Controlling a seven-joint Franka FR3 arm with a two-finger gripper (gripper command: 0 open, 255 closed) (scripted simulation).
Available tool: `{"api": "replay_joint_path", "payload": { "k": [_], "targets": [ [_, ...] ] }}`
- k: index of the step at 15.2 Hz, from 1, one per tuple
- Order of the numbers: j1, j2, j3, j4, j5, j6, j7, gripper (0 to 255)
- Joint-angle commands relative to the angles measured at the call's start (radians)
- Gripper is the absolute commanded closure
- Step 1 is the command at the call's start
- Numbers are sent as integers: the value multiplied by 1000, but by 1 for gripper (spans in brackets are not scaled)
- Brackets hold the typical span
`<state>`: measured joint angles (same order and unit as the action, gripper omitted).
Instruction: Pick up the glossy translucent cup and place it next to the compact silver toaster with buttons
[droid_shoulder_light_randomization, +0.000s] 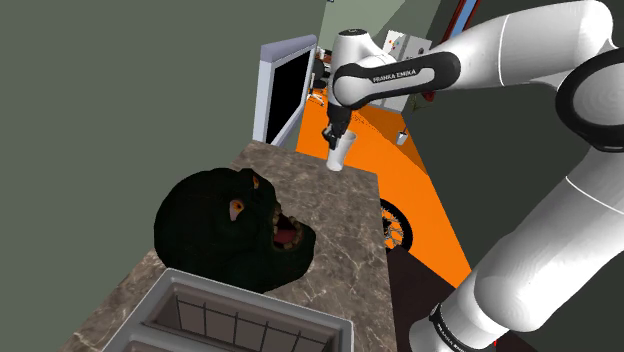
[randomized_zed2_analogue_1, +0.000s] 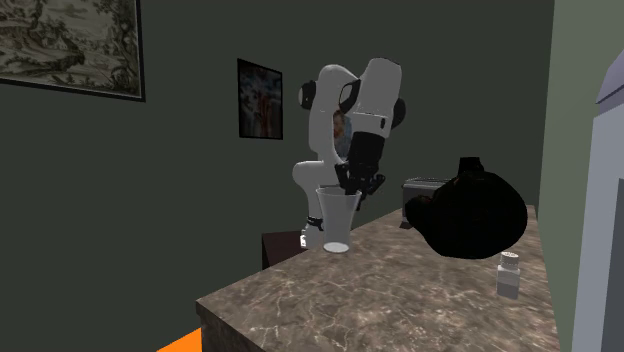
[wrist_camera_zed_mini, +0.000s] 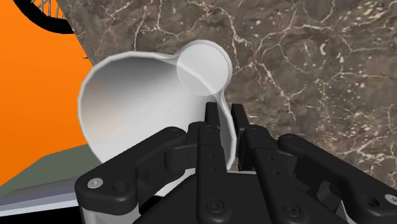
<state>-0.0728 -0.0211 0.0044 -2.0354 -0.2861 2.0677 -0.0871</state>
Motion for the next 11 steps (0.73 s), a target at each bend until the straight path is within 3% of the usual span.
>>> {"api": "replay_joint_path", "payload": {
  "k": [1, 11],
  "targets": [
    [1, -9, 1, 19, 4, -28, -7, 255],
    [4, -32, 4, 126, 19, -154, -39, 255]
  ]
}}
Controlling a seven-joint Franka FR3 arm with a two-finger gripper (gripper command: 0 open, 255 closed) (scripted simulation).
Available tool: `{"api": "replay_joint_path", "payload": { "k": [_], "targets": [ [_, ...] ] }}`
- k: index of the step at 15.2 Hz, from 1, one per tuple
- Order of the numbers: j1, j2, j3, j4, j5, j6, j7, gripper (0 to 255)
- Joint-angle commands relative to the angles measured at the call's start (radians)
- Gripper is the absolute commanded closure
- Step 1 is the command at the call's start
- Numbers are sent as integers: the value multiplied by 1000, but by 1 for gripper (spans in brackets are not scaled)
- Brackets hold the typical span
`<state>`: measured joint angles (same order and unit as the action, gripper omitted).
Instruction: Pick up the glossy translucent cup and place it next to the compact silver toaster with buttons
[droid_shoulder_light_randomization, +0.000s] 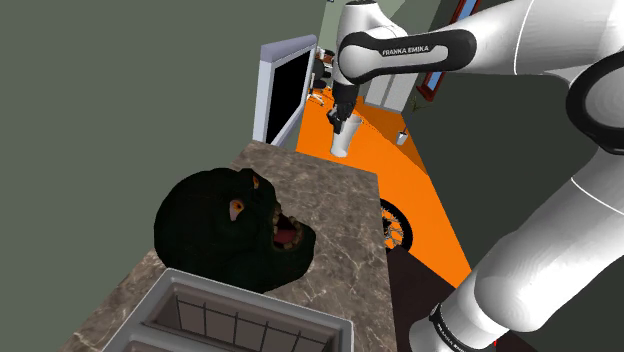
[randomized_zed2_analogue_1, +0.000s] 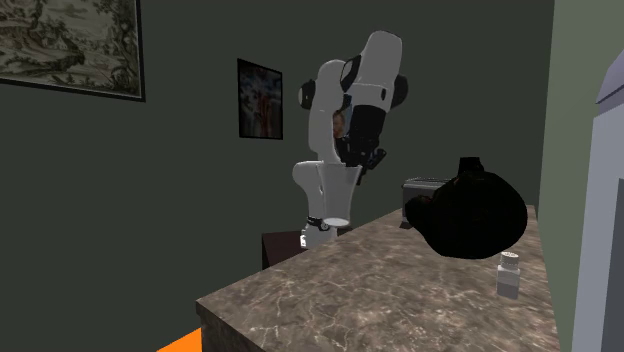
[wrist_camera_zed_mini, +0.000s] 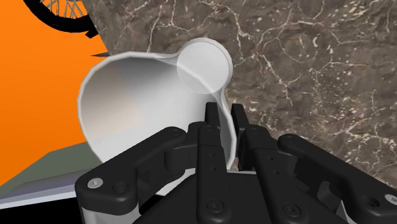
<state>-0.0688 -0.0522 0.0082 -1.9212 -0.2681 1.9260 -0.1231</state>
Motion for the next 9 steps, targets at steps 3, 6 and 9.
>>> {"api": "replay_joint_path", "payload": {
  "k": [3, 6, 9],
  "targets": [
    [1, -4, 1, 49, 5, -51, -13, 255],
    [2, -4, 2, 88, 8, -90, -22, 255],
    [2, -3, 3, 129, 10, -129, -31, 255]
  ]
}}
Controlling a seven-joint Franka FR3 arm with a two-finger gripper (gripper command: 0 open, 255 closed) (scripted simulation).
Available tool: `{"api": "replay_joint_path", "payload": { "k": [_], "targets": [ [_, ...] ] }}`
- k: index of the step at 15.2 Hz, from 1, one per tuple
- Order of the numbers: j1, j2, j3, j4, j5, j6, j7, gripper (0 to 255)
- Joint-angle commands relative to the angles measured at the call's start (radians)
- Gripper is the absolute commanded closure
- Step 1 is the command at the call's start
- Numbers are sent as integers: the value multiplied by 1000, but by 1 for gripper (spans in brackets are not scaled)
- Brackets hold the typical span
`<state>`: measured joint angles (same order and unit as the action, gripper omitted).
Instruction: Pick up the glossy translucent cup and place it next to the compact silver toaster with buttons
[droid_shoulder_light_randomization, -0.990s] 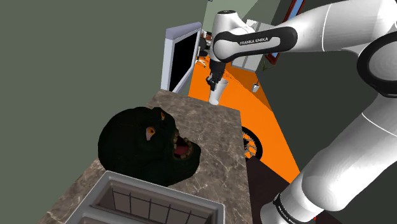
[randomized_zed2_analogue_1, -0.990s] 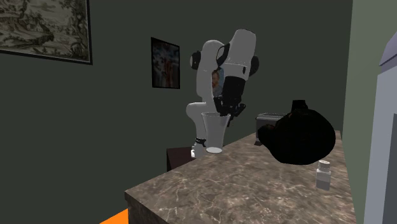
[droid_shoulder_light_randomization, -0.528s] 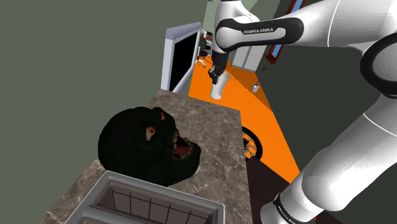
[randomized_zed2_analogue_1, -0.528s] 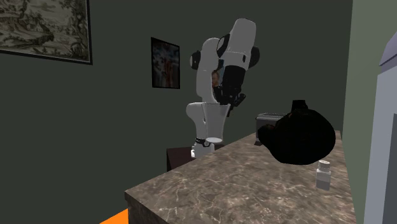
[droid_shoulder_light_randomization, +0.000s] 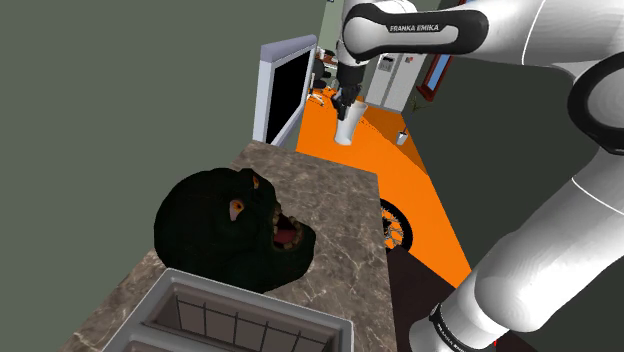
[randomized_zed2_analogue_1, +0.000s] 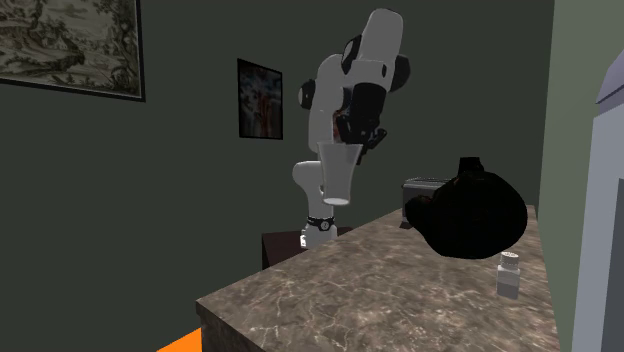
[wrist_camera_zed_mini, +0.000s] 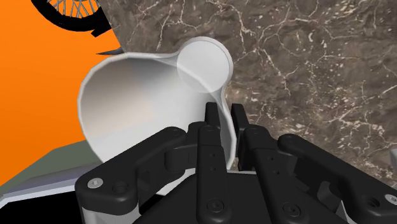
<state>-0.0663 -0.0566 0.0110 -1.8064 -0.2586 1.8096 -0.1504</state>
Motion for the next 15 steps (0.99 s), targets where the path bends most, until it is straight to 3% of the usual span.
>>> {"api": "replay_joint_path", "payload": {
  "k": [1, 12, 15],
  "targets": [
    [0, 2, 0, 28, 2, -26, -6, 255],
    [3, 27, 4, 205, 6, -174, -39, 255],
    [18, -34, 21, 137, 7, -176, -6, 255]
  ]
}}
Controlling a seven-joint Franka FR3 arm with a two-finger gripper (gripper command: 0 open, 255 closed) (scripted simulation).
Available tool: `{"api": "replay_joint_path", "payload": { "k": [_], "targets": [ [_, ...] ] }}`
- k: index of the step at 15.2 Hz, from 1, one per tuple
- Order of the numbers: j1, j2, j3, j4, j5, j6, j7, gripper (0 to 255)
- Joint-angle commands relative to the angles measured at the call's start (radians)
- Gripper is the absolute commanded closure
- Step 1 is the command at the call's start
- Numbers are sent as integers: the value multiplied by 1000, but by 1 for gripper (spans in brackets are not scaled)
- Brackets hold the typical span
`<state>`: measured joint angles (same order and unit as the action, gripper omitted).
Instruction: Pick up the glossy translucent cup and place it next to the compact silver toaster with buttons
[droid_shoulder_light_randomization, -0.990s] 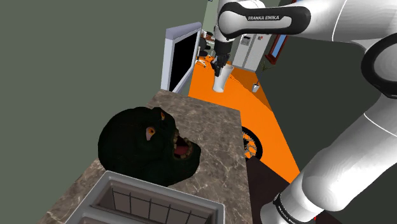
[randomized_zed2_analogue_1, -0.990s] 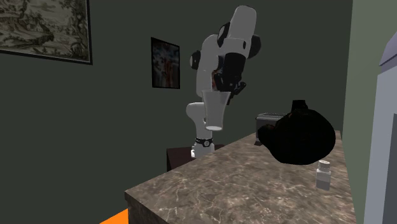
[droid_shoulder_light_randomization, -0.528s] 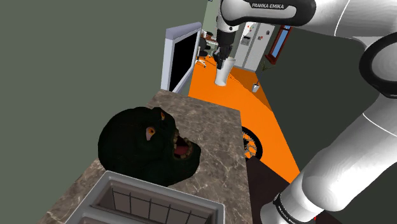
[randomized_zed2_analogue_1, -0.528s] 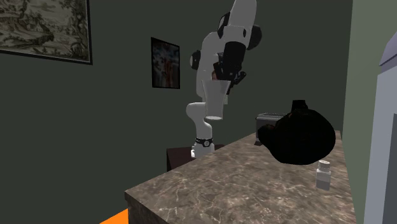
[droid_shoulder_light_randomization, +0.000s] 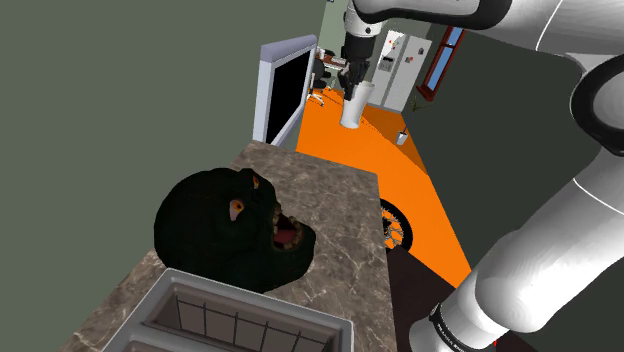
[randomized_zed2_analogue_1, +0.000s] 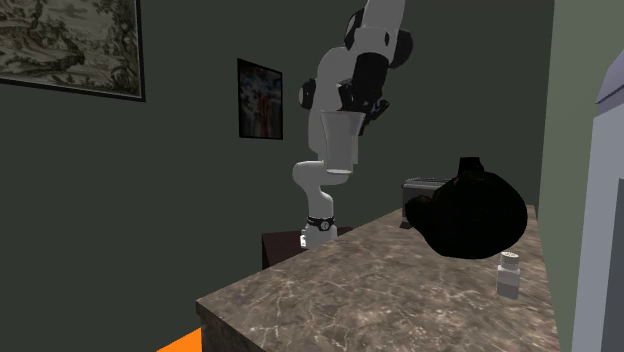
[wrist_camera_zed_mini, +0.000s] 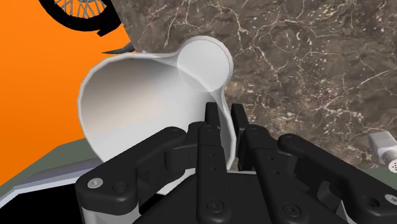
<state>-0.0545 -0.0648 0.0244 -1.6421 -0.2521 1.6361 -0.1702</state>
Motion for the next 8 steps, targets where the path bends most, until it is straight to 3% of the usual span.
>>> {"api": "replay_joint_path", "payload": {
  "k": [1, 8],
  "targets": [
    [14, -56, 16, -60, 1, -4, 30, 255],
    [67, -241, 88, -242, 26, -35, 146, 255]
  ]
}}
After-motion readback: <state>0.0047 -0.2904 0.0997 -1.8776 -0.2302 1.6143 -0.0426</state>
